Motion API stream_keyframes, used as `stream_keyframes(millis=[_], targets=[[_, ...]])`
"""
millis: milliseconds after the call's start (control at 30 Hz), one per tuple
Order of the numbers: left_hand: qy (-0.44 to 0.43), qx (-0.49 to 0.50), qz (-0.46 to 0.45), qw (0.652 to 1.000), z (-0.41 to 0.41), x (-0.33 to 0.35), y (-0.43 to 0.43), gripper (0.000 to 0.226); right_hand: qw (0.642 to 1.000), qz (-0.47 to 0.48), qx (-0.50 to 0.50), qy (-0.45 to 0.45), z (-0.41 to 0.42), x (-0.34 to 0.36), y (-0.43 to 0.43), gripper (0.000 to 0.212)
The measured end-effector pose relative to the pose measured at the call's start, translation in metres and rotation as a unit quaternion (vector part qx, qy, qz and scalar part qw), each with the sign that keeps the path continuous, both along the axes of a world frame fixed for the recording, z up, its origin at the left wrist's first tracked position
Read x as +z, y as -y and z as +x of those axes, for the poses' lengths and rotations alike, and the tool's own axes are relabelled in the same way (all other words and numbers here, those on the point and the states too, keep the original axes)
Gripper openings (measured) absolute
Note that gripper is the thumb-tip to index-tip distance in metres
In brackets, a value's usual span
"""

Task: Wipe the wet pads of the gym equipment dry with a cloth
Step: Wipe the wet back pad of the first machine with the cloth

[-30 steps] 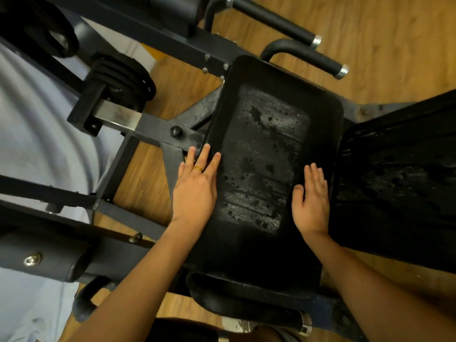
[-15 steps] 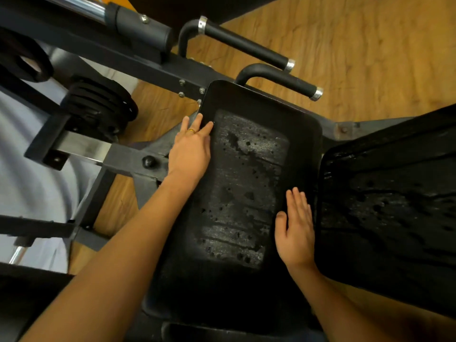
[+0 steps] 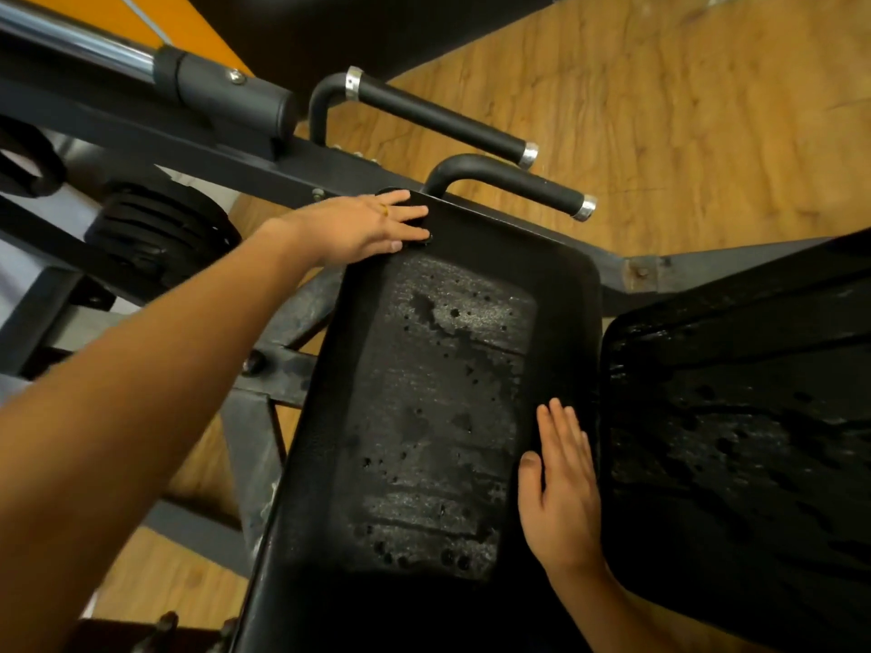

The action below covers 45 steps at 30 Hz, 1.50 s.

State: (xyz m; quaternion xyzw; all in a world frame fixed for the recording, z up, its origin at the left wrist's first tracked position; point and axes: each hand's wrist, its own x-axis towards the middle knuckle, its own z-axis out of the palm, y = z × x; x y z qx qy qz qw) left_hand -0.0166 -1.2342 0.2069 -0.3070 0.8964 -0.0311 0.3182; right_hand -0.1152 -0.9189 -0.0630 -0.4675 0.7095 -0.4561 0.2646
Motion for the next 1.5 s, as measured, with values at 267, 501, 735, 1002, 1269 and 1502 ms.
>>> stream_keyframes(millis=[267,501,735,1002,1269,1502], targets=[[0.037,-0.121,0.031,0.992,-0.022,-0.023,0.02,0.048,1.0,0.004,0.0,0.007,0.0,0.003,0.0,0.057],[0.046,-0.148,0.055,0.986,-0.034,-0.037,0.022,0.047,1.0,0.001,0.005,0.015,0.0,0.002,0.0,0.056],[0.033,-0.151,0.04,0.987,-0.024,-0.034,0.018,0.047,1.0,-0.004,-0.003,0.02,-0.001,0.006,-0.001,0.056],[0.036,-0.167,0.079,0.982,-0.073,-0.084,-0.003,0.046,1.0,-0.003,-0.001,0.022,0.0,0.005,-0.001,0.055],[0.02,-0.119,0.103,0.987,-0.047,-0.046,0.002,0.047,1.0,-0.004,-0.004,0.023,-0.001,0.004,-0.001,0.055],[0.001,-0.094,0.075,0.993,-0.062,-0.072,-0.008,0.046,1.0,0.0,-0.001,0.024,0.0,0.004,-0.001,0.055]])
